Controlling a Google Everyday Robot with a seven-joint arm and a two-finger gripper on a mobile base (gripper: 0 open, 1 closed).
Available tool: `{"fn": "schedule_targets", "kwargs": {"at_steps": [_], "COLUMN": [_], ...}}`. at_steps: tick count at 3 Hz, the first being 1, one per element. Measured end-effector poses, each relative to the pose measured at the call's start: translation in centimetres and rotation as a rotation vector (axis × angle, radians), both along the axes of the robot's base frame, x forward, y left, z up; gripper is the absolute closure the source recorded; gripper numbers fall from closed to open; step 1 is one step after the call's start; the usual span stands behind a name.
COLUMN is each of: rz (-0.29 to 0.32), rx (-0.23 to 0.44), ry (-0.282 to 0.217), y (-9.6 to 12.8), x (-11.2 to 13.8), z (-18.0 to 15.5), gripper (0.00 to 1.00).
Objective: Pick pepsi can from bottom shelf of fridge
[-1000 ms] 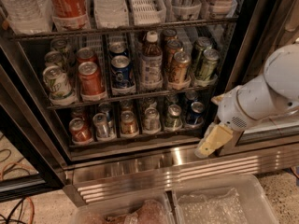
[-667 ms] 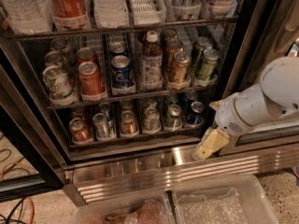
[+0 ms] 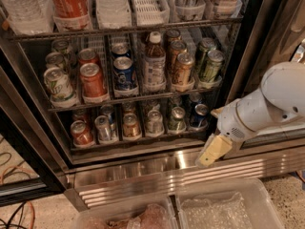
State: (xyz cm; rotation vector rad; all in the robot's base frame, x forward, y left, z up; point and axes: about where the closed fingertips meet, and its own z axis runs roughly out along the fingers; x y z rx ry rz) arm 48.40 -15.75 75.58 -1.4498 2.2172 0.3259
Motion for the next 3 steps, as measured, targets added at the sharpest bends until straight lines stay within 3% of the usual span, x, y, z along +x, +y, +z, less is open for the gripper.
{"fn": "schedule_targets", "kwargs": {"at_steps": [1,2,3], "rz": [-0.033,-0.122,-0.229], "rx": [0.017,0.073,0.13], "ry": [0.026,0.037,-0.001], "y": [0.3,0.4,0.4], "x": [-0.3,-0.8,-1.1], "z": [-2.7,-5.9,-8.3], "gripper": [0.0,0.0,0.0]}}
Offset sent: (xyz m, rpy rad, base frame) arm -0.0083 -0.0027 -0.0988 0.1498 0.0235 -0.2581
